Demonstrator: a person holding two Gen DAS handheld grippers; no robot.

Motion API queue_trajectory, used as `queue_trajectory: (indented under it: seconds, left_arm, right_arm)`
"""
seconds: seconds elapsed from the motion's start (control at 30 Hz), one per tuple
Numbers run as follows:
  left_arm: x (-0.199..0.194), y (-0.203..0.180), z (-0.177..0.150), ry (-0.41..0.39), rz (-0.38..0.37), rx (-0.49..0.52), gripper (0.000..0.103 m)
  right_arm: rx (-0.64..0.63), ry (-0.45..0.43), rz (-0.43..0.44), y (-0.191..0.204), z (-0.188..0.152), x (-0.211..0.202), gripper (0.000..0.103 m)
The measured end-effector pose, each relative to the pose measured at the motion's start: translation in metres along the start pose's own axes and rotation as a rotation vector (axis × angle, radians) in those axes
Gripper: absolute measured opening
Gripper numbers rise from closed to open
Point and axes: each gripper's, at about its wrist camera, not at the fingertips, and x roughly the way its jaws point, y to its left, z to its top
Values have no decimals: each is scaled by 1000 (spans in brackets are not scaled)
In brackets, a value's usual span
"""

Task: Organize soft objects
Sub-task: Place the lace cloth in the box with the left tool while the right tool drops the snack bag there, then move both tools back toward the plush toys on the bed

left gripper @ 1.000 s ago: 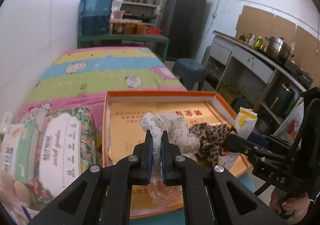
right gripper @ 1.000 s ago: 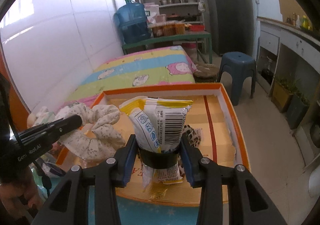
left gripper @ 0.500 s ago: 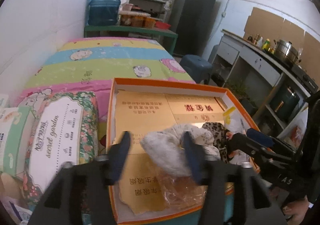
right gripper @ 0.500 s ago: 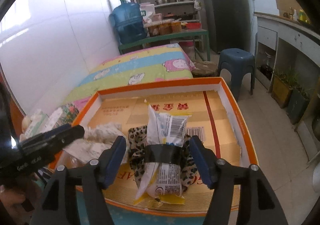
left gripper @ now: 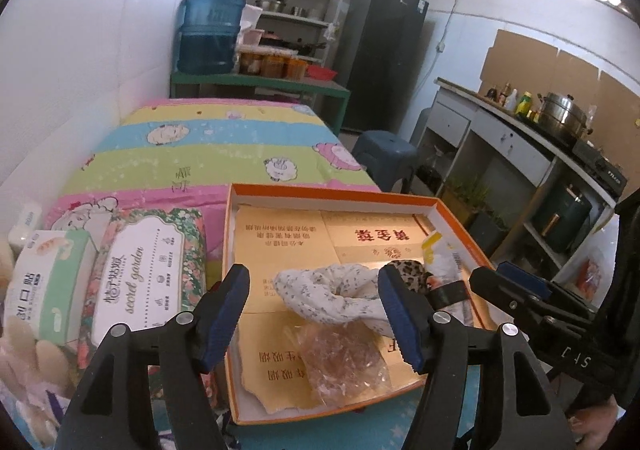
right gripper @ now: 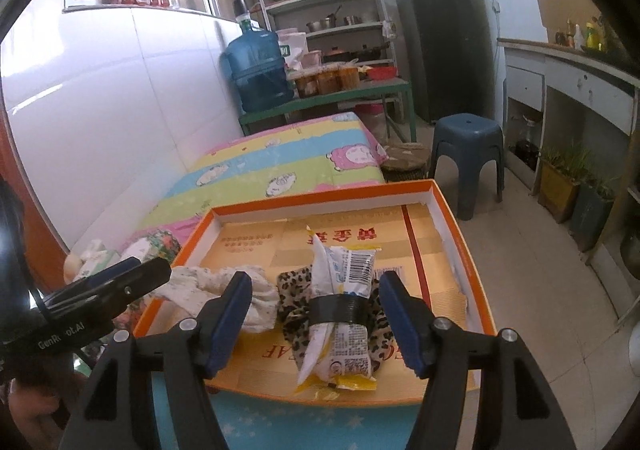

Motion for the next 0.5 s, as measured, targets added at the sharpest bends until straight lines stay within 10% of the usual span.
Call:
queue_trajectory:
  seconds: [0.5]
  left_arm:
    - [-86, 9, -2, -115, -33, 13, 74]
  right_arm:
    - [-45, -99, 50, 54, 9, -62, 66]
